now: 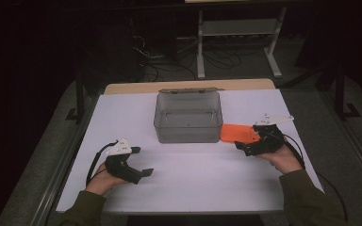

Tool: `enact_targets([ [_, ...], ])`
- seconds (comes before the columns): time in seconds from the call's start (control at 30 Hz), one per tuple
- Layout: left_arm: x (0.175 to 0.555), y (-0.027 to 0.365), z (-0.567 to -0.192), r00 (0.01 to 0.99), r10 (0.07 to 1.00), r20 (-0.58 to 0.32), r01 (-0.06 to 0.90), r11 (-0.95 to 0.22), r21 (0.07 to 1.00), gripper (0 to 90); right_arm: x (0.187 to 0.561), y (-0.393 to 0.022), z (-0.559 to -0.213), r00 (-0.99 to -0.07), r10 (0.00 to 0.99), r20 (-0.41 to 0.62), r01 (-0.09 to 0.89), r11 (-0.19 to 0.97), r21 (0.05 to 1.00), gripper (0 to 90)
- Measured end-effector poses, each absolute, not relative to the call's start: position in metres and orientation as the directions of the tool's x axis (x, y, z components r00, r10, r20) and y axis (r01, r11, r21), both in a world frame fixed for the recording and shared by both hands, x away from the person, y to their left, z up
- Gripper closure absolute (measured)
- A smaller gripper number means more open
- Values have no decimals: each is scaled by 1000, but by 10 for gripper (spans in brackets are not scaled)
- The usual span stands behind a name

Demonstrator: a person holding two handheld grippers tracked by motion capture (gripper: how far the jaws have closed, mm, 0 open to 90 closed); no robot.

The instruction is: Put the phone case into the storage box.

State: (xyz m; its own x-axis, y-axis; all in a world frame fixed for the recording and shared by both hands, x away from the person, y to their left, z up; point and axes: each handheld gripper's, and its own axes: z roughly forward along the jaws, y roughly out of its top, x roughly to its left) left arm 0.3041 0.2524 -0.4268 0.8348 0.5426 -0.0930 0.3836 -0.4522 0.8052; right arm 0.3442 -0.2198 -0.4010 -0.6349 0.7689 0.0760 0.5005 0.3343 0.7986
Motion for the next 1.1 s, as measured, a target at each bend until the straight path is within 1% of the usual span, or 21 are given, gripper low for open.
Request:
enact_targets([
  [0.8, 305, 253, -426, 834, 544, -92, 381, -449, 808, 0, 375, -235, -390, -592, 803, 68, 526, 321, 788, 0],
  [1.1, 305, 253, -426, 834, 544, -92, 381, -447, 809, 0, 391, -239, -383, -578, 815, 44, 533, 336, 777, 0],
])
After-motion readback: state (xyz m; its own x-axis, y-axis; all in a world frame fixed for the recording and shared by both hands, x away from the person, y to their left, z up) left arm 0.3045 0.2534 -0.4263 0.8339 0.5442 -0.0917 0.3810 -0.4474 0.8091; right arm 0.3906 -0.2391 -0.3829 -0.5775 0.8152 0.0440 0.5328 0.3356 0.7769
